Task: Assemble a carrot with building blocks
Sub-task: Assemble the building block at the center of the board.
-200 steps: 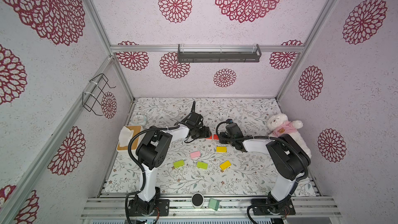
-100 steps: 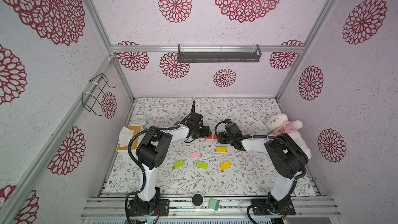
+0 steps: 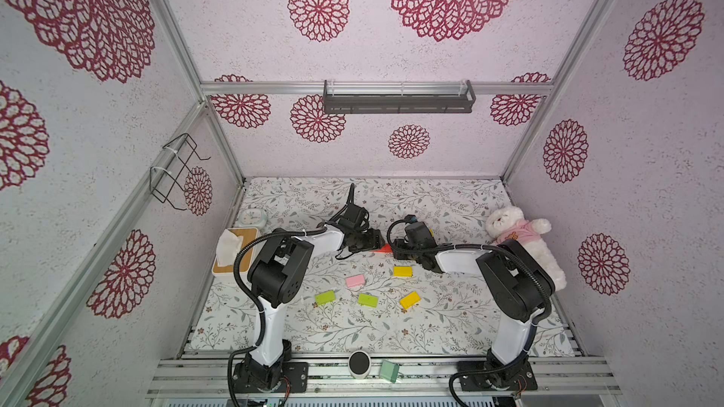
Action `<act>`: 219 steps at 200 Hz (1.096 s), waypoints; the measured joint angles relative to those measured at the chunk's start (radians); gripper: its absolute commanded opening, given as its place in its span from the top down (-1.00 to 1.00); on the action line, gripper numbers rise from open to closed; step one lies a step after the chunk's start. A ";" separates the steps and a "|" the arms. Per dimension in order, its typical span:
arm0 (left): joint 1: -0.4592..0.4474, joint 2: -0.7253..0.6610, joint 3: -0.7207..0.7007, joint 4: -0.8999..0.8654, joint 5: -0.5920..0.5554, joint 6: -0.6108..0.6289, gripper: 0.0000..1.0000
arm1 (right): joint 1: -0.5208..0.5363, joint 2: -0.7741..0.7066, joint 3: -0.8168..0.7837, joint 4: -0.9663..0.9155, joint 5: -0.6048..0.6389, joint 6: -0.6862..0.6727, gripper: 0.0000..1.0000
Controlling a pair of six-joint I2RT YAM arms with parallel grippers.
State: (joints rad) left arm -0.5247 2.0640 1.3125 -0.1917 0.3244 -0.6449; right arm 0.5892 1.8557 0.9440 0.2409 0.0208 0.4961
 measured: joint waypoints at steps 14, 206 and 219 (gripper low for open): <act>0.001 0.000 0.000 0.000 0.000 -0.001 -0.43 | 0.001 0.002 0.004 -0.002 0.001 -0.002 0.06; 0.016 -0.003 -0.010 0.016 -0.006 -0.013 -0.43 | 0.002 0.002 0.031 -0.022 0.013 -0.017 -0.20; 0.022 -0.008 -0.017 0.019 -0.010 -0.014 -0.43 | -0.002 0.000 0.031 -0.022 0.013 -0.017 -0.20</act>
State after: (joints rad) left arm -0.5030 2.0563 1.2953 -0.1730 0.3145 -0.6590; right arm 0.5877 1.8561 0.9749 0.2192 0.0341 0.4793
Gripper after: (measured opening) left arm 0.715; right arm 0.599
